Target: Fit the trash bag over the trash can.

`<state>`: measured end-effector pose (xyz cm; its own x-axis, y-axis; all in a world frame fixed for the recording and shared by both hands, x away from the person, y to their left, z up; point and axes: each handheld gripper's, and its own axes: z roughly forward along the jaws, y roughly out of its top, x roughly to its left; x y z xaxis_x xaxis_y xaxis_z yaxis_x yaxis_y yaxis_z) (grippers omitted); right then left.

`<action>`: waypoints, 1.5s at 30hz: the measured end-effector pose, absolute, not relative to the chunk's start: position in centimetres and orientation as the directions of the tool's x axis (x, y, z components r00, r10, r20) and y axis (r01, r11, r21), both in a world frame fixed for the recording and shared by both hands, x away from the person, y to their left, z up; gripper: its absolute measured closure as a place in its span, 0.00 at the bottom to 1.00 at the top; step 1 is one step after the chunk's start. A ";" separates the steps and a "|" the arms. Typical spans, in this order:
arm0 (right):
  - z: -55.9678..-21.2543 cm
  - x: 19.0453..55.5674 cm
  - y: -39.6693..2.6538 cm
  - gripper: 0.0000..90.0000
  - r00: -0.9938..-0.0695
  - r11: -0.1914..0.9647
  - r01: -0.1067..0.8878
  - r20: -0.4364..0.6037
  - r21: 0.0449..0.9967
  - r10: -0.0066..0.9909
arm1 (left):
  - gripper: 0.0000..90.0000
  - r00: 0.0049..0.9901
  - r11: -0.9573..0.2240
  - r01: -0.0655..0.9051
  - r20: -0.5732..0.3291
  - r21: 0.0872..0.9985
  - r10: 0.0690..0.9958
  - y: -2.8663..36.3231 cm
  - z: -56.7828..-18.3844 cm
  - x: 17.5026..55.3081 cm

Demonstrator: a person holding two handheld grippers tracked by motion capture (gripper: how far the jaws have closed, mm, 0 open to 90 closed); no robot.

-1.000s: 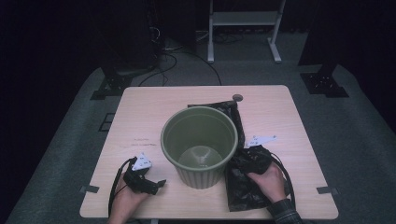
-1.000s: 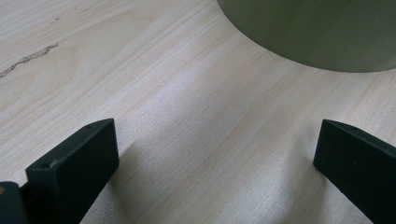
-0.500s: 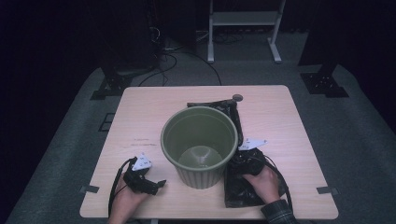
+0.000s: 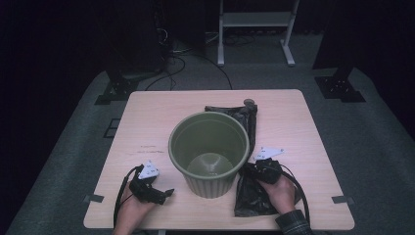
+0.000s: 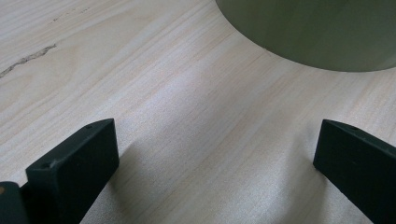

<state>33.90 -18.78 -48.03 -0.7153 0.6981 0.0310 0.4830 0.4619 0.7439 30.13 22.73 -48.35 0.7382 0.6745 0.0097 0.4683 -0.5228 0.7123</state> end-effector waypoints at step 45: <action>-36.0 29.1 -23.0 0.99 -0.928 0.296 0.245 0.135 0.923 0.346 | 0.00 0.740 -0.525 0.468 0.010 0.711 0.673 22.8 -48.3 30.1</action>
